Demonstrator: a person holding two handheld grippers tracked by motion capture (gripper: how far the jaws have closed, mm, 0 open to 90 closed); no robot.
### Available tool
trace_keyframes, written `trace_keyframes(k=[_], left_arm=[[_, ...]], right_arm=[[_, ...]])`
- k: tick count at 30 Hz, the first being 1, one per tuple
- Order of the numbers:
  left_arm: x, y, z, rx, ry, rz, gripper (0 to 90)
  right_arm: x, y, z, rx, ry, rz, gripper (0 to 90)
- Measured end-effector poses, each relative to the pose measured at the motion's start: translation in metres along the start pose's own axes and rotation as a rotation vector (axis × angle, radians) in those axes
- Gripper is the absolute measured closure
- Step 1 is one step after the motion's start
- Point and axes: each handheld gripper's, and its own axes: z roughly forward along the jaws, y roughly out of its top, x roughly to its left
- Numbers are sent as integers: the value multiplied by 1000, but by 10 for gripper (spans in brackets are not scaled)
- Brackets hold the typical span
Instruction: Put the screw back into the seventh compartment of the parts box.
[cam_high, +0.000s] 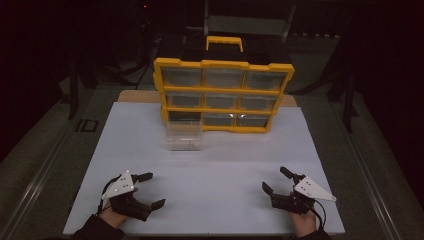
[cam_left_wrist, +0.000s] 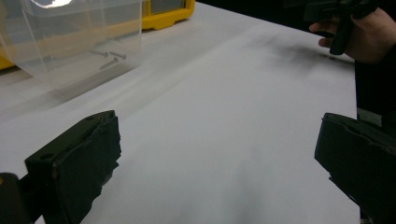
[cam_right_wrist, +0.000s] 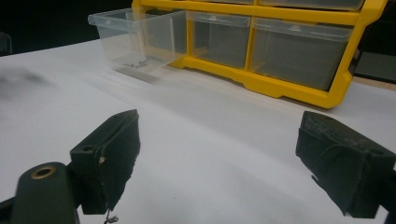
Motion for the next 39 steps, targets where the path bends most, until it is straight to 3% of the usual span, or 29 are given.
trace_keyframes(k=[14,24,39], left_arm=[[-1,-1,-4,-33,8,-4,0],[-3,-1,0,-16,50,17,0],[-2,-2,1,-10,41,5,0]], right_arm=[[0,0,0,4,1,1,139],[0,-1,2,12,0,1,139],[-1,-2,3,20,3,5,139]])
